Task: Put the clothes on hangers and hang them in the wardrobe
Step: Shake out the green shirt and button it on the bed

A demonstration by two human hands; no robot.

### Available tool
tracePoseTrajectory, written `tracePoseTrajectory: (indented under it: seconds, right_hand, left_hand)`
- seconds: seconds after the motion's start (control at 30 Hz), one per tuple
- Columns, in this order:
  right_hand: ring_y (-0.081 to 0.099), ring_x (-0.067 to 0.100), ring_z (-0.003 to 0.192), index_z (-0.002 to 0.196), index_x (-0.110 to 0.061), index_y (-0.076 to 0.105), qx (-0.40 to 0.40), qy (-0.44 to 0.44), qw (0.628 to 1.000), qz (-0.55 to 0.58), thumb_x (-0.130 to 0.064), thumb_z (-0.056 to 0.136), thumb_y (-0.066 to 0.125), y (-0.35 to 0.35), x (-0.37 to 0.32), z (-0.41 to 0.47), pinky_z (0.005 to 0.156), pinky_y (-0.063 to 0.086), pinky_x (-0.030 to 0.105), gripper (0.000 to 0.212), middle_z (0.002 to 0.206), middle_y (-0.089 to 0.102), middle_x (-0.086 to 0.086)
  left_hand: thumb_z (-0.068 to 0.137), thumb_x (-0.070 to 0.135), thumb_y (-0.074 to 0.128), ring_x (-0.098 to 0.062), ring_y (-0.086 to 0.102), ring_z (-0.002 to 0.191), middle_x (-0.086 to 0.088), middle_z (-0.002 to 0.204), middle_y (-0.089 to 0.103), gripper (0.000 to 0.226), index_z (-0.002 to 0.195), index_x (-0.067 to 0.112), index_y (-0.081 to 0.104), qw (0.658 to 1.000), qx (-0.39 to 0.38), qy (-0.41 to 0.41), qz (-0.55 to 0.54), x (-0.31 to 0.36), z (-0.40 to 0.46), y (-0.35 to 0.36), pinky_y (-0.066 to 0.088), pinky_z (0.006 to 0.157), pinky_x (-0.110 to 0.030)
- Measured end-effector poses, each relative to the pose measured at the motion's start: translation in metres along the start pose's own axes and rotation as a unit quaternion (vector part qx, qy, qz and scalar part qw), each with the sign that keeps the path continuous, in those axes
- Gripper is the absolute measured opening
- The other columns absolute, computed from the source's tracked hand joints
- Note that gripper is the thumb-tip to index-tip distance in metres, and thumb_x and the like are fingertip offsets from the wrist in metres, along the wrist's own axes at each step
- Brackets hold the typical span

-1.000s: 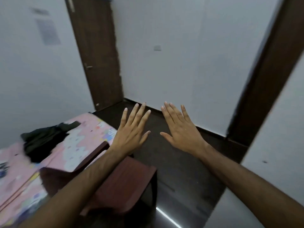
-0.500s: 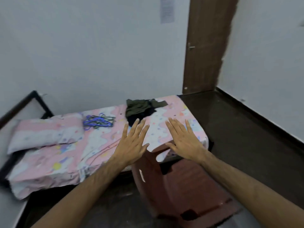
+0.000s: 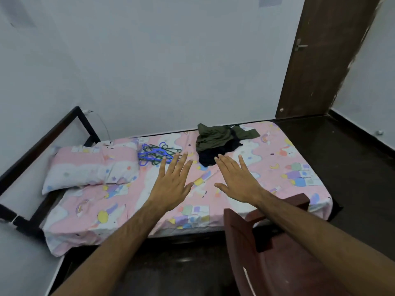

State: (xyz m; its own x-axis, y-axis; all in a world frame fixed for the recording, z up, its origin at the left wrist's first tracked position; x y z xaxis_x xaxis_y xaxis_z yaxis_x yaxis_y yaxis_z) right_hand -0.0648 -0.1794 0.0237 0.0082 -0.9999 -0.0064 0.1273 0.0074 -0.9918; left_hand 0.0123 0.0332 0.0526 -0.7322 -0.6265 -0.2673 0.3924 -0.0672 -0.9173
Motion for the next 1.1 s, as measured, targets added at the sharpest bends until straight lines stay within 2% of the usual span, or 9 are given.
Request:
tracePoseTrajectory:
  seconds: [0.13,0.27,0.43,0.5,0.63,0.77,0.9,1.0,1.1]
  right_hand:
    - [0.005,0.023,0.157,0.162,-0.013,0.000,-0.018,0.051,0.998,0.008,-0.070,0.086,-0.003,0.030,-0.004,0.070,0.122,-0.008,0.054,0.096,0.171,0.004,0.006]
    - [0.005,0.023,0.157,0.162,-0.013,-0.001,-0.043,0.114,0.992,0.012,-0.062,0.103,0.025,0.045,0.008,0.120,0.123,-0.006,0.055,0.081,0.170,0.003,0.006]
    - [0.007,0.024,0.156,0.162,-0.013,0.000,-0.064,0.184,0.980,0.021,-0.055,0.105,0.033,0.067,0.051,0.169,0.123,-0.002,0.056,0.078,0.170,0.005,0.007]
    - [0.008,0.025,0.156,0.162,-0.013,0.002,-0.067,0.212,0.974,0.044,-0.054,0.105,0.035,0.082,0.078,0.189,0.123,-0.001,0.056,0.078,0.170,0.007,0.007]
    - [0.010,0.023,0.155,0.162,-0.013,0.007,-0.073,0.256,0.958,0.105,-0.051,0.106,0.037,0.113,0.135,0.233,0.124,0.002,0.056,0.074,0.169,0.010,0.006]
    - [0.013,0.026,0.155,0.162,-0.013,0.011,-0.082,0.289,0.942,0.148,-0.049,0.106,0.039,0.136,0.194,0.269,0.124,0.007,0.055,0.072,0.169,0.011,0.008]
    - [0.018,0.028,0.154,0.160,-0.013,0.018,-0.030,0.332,0.918,0.213,-0.043,0.105,0.046,0.145,0.232,0.285,0.125,0.017,0.049,0.069,0.167,0.018,0.010]
    - [0.023,0.029,0.151,0.159,-0.012,0.021,-0.028,0.350,0.906,0.236,-0.040,0.105,0.047,0.156,0.246,0.292,0.122,0.023,0.042,0.066,0.166,0.021,0.010]
    - [0.033,0.033,0.143,0.155,-0.009,0.028,-0.025,0.384,0.879,0.282,-0.037,0.105,0.048,0.179,0.255,0.301,0.115,0.035,0.047,0.060,0.160,0.029,0.012]
  left_hand:
    - [0.098,0.053,0.029,-0.031,0.030,0.149,-0.011,0.161,0.033,0.067,0.150,0.012,0.043,0.999,-0.017,0.048,-0.011,-0.066,0.044,0.047,0.012,0.119,-0.058]
    - [0.096,0.052,0.028,-0.033,0.034,0.146,-0.013,0.159,0.036,0.067,0.145,0.011,0.048,0.995,-0.030,0.092,-0.026,-0.113,0.109,0.086,0.013,0.117,-0.058]
    - [0.094,0.050,0.030,-0.035,0.042,0.141,-0.013,0.154,0.043,0.065,0.141,0.011,0.054,0.986,-0.028,0.152,-0.055,-0.130,0.198,0.137,0.029,0.115,-0.061]
    - [0.094,0.049,0.038,-0.034,0.044,0.140,-0.013,0.152,0.046,0.061,0.139,0.011,0.055,0.984,-0.026,0.170,-0.055,-0.131,0.235,0.161,0.032,0.113,-0.061]
    - [0.086,0.045,0.070,-0.036,0.049,0.135,-0.013,0.150,0.048,0.060,0.135,0.012,0.059,0.979,-0.056,0.191,-0.050,-0.127,0.310,0.213,0.038,0.107,-0.060]
    - [0.082,0.042,0.075,-0.037,0.055,0.129,-0.014,0.145,0.054,0.058,0.129,0.011,0.063,0.971,-0.070,0.224,-0.039,-0.124,0.390,0.255,0.044,0.101,-0.060]
    - [0.083,0.040,0.073,-0.039,0.052,0.131,-0.014,0.145,0.053,0.056,0.130,0.012,0.061,0.959,-0.121,0.252,-0.049,-0.112,0.450,0.279,0.044,0.102,-0.060]
    - [0.094,0.041,0.051,-0.038,0.039,0.141,-0.015,0.155,0.039,0.055,0.140,0.012,0.050,0.939,-0.173,0.290,-0.066,-0.103,0.487,0.308,0.038,0.111,-0.054]
    - [0.096,0.041,0.041,-0.035,0.036,0.142,-0.015,0.155,0.035,0.052,0.138,0.012,0.049,0.932,-0.211,0.286,-0.073,-0.098,0.517,0.339,0.036,0.112,-0.050]
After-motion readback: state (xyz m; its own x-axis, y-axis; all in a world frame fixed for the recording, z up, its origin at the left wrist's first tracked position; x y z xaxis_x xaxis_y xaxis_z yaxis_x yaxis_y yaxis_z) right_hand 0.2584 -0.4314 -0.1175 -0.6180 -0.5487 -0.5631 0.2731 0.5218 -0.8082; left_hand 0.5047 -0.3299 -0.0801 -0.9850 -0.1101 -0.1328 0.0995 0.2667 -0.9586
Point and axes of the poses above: each hand's wrist, its own z-axis towards the middle knuckle, its own y-axis out of the palm, x = y × z, the point moved 4 cm from there along z, towards the middle knuckle
